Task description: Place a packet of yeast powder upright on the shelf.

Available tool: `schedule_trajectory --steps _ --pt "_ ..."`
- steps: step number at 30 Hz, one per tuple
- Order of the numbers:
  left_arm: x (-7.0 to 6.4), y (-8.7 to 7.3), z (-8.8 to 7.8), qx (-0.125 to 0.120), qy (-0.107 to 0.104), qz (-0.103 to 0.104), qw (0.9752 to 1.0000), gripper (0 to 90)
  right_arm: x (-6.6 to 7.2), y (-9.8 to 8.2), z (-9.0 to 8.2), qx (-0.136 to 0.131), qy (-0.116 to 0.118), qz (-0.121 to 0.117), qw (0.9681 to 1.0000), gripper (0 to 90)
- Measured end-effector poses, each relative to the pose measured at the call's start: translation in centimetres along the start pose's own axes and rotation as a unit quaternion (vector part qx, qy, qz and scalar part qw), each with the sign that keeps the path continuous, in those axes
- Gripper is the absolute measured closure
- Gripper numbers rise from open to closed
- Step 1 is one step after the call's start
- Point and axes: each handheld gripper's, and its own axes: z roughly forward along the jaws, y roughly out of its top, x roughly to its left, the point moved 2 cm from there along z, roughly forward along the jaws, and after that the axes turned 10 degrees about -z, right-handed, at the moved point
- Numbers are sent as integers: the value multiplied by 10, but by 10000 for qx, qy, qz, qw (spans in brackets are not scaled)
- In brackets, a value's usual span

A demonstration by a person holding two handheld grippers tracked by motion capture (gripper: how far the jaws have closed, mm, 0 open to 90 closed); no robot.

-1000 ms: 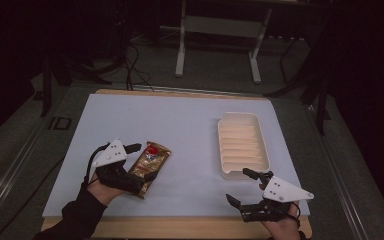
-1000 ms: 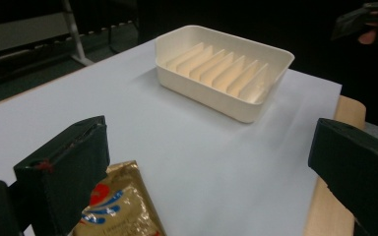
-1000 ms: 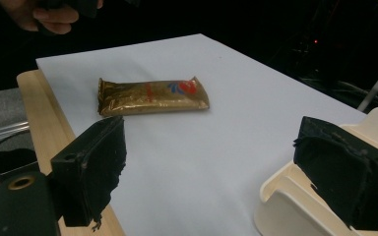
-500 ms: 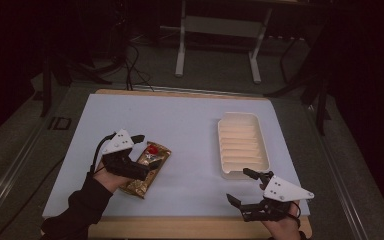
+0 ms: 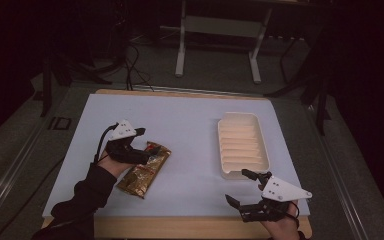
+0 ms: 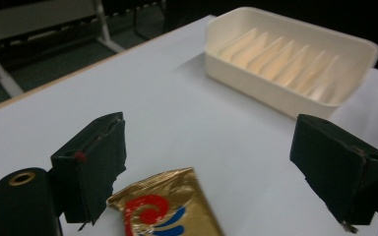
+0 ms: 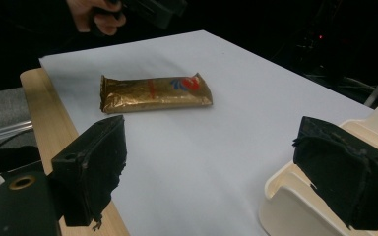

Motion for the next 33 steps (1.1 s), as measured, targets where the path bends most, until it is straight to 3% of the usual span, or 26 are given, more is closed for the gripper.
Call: schedule_trajectory --steps 1,8,12,19,28,33 --pt "3 -2 3 12 -67 24 10000 201 0 0 0 5 -11 -15 10000 125" --pt "19 -13 19 167 144 -32 9998 281 1 0 0 1 3 -30 10000 126" --pt "28 -17 27 215 224 -166 9994 316 1 0 0 17 -2 -17 10000 126" --pt "42 -27 38 218 262 -460 9984 339 1 -2 2 43 86 31 9999 126" --pt "55 -36 50 431 493 -526 9965 368 1 -3 3 74 74 44 9999 126" --pt "61 -39 54 492 441 -671 9956 368 1 -4 4 100 97 73 9999 126"
